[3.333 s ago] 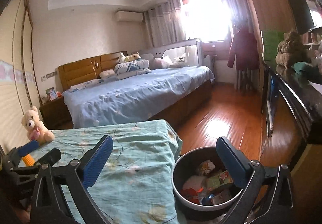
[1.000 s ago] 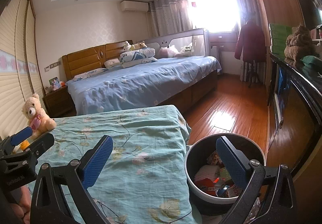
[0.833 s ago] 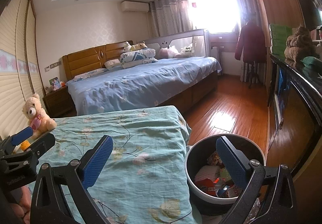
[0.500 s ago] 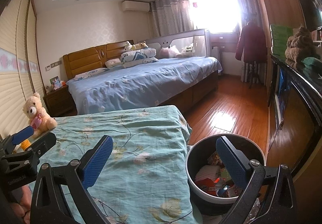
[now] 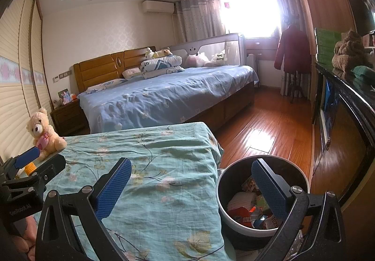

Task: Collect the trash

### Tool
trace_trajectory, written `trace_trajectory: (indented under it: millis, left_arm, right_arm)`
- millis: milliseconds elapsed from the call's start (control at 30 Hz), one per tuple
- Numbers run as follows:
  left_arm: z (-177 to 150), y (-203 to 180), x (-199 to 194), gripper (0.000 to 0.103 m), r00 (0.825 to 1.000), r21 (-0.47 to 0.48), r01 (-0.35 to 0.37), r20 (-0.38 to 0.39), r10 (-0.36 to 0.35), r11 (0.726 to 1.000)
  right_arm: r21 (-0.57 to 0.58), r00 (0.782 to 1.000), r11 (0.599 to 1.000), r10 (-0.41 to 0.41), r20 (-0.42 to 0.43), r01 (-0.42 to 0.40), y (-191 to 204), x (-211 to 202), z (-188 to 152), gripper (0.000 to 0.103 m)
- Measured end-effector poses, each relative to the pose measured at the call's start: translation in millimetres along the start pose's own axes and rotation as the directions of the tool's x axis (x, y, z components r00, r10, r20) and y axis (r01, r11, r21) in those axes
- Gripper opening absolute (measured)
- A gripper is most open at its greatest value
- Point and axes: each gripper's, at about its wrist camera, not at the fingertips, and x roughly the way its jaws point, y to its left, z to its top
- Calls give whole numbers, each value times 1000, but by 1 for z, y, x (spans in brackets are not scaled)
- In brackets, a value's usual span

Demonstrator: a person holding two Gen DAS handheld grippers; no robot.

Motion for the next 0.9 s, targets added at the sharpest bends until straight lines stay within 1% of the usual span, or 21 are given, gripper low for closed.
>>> trace_trajectory:
  millis: [900]
  left_arm:
    - [-1, 0, 1, 102, 1000, 2, 13, -3, -13, 1000]
  right_arm:
    - [2, 1000, 1000, 4, -6, -4, 0, 1, -1, 103]
